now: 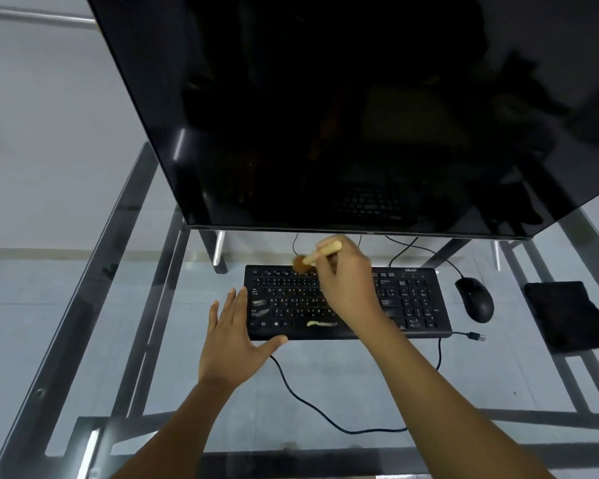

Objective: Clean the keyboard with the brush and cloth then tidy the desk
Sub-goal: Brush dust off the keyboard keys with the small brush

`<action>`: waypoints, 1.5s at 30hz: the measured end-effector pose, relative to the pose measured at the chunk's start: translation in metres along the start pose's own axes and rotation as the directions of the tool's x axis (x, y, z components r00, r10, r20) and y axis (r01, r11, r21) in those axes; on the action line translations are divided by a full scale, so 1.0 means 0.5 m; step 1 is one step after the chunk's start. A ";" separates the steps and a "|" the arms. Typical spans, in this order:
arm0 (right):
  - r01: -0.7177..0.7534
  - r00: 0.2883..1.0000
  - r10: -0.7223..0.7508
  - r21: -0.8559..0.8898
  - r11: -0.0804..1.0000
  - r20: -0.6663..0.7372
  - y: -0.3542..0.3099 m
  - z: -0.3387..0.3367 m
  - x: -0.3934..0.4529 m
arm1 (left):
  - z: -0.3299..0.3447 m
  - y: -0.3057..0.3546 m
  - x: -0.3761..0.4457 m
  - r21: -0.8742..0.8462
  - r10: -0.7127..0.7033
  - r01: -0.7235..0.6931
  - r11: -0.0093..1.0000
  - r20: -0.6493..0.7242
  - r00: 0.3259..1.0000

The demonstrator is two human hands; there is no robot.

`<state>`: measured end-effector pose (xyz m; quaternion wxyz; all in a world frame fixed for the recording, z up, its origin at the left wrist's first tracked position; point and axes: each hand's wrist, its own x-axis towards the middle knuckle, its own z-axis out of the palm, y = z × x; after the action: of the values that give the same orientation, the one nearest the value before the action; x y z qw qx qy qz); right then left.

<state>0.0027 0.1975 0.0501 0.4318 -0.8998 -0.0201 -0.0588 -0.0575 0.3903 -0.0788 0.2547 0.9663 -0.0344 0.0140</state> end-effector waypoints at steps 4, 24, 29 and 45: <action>0.024 0.970 0.010 -0.135 0.991 0.244 -0.010 0.029 0.011 | -0.001 0.002 -0.001 0.004 0.010 -0.010 1.000 0.004 1.000; 0.004 0.985 0.001 -0.027 1.000 0.171 -0.040 0.074 0.037 | -0.004 0.007 -0.001 -0.023 0.010 -0.010 1.000 -0.018 1.000; -0.025 0.989 0.037 -0.089 0.996 0.140 -0.019 0.056 0.030 | 0.000 0.001 -0.005 -0.018 0.006 -0.006 1.000 0.001 1.000; -0.023 1.000 0.023 -0.085 0.996 0.008 0.060 -0.032 0.031 | -0.002 0.000 -0.003 -0.039 0.006 -0.006 0.999 0.013 1.000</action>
<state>0.0193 0.1657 0.0387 0.3939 -0.9177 -0.0092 -0.0506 -0.0592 0.3908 -0.0782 0.2730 0.9612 -0.0393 0.0076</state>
